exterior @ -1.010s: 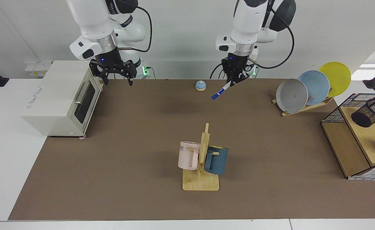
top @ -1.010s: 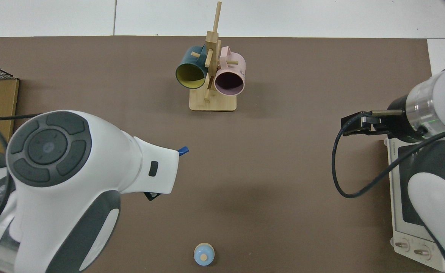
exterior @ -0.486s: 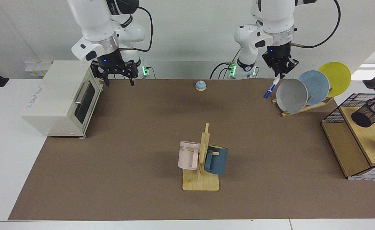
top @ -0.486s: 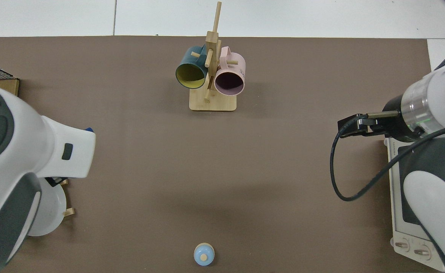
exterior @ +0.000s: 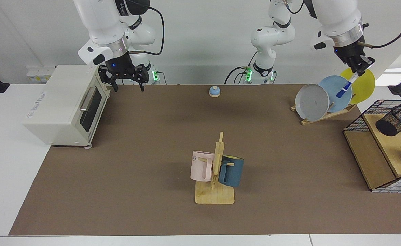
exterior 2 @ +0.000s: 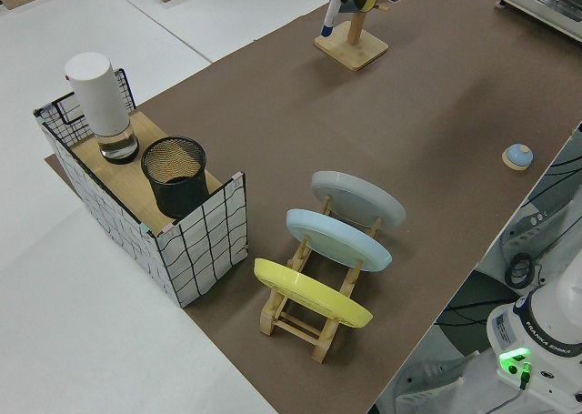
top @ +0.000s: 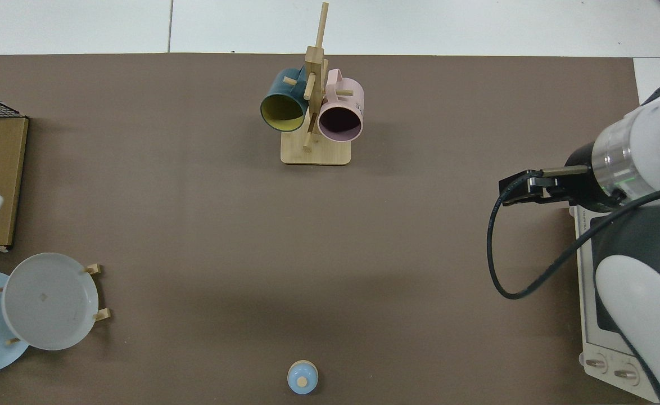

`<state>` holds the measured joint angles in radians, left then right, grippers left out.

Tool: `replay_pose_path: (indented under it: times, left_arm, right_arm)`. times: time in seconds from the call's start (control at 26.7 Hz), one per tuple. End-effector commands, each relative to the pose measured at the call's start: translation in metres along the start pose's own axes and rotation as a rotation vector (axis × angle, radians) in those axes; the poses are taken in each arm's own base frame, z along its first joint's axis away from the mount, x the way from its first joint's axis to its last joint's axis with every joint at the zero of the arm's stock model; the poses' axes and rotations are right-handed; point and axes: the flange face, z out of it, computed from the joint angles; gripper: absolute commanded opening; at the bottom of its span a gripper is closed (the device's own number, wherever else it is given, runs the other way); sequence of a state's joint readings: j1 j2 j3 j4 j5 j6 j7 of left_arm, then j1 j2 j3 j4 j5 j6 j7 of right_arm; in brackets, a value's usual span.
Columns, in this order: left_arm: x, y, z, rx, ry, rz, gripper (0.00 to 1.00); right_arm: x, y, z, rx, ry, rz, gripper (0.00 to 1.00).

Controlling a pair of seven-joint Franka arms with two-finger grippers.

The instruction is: Put markers into pen holder

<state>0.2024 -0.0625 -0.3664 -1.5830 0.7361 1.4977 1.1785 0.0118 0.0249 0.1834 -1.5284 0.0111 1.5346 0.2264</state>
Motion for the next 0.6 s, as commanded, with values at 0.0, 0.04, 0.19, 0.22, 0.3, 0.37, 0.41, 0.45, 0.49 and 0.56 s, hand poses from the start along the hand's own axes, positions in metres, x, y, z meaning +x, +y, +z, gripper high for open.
replay_pose_path:
  times: [0.0,0.04,0.19,0.22,0.3,0.37,0.41,0.45,0.49,0.56]
  left_arm:
    - [-0.029,-0.037,0.029,0.006,-0.027,0.098,0.00]
    - [-0.035,-0.042,0.034,0.020,-0.030,0.114,0.00]
    - [-0.055,-0.054,0.051,0.059,-0.049,0.163,0.00]
    - [-0.058,-0.056,0.054,0.063,-0.056,0.171,0.00]
    - [-0.058,-0.066,0.066,0.076,-0.099,0.216,0.00]
    - [-0.057,-0.073,0.076,0.080,-0.115,0.239,0.00]
    - [-0.058,-0.077,0.081,0.081,-0.116,0.248,0.00]
    - [-0.061,-0.080,0.089,0.077,-0.115,0.254,0.00]
    - [-0.066,-0.082,0.095,0.079,-0.115,0.254,0.00]
    - [-0.069,-0.086,0.103,0.088,-0.121,0.257,0.00]
  right_arm:
    - [-0.006,-0.002,-0.001,-0.007,0.000,0.090,1.00]
    - [-0.006,-0.003,-0.001,-0.007,0.000,0.104,1.00]
    - [-0.007,-0.004,-0.001,-0.010,0.001,0.122,1.00]
    - [-0.007,-0.004,-0.001,-0.011,0.002,0.123,1.00]
    - [-0.007,-0.004,-0.001,-0.016,0.003,0.112,1.00]
    - [-0.007,-0.005,-0.001,-0.010,0.001,0.109,1.00]
    - [-0.007,-0.004,-0.002,-0.009,0.003,0.112,1.00]
    - [-0.006,-0.002,-0.001,-0.010,0.001,0.124,1.00]
    - [-0.006,-0.001,-0.001,-0.016,0.002,0.127,1.00]
    - [-0.006,0.000,-0.001,-0.025,0.001,0.129,1.00]
